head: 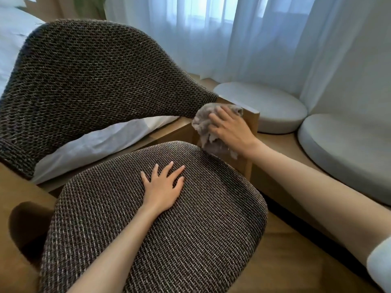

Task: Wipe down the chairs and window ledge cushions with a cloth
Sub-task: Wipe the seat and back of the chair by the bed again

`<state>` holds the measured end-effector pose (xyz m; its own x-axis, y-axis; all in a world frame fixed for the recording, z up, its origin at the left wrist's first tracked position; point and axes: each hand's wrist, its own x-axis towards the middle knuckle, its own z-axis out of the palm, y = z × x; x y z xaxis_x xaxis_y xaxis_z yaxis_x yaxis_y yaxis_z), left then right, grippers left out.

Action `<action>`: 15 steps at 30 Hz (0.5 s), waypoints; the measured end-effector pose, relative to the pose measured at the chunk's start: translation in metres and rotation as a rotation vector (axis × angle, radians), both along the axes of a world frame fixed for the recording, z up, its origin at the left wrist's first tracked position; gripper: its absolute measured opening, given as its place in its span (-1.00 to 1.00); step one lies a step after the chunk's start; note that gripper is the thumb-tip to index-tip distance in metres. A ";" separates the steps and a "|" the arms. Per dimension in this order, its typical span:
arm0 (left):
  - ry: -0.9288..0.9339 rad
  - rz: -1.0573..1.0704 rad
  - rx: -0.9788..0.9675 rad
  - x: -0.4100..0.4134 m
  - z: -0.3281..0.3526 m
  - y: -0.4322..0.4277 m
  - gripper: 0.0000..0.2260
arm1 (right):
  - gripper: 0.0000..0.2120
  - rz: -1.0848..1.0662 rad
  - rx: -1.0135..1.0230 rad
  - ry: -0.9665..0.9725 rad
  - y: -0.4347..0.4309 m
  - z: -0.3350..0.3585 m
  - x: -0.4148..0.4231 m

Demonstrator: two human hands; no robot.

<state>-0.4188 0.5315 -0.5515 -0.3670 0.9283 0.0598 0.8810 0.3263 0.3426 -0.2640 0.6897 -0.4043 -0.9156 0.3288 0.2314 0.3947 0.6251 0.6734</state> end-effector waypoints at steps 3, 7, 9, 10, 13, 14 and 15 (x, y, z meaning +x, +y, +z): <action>0.007 0.005 -0.010 0.000 0.000 0.000 -0.59 | -0.71 -0.032 -0.093 0.355 -0.004 0.025 0.022; 0.002 0.003 -0.007 0.001 0.001 0.000 -0.59 | -0.32 -0.199 -0.470 0.417 -0.008 0.038 0.030; 0.005 0.005 -0.008 0.002 0.002 0.000 -0.58 | -0.23 -0.233 -0.494 0.432 -0.005 0.037 0.022; 0.008 0.007 -0.007 0.002 0.002 0.000 -0.58 | -0.26 -0.252 -0.502 0.464 -0.002 0.036 0.016; 0.005 0.006 -0.002 0.001 0.001 -0.001 -0.59 | -0.44 -0.300 -0.416 0.493 0.012 0.036 0.003; 0.004 0.006 -0.001 0.001 0.001 -0.001 -0.59 | -0.46 -0.297 -0.392 0.515 0.015 0.036 0.001; 0.009 0.005 0.000 0.000 0.001 -0.001 -0.59 | -0.46 -0.292 -0.386 0.553 0.018 0.037 0.001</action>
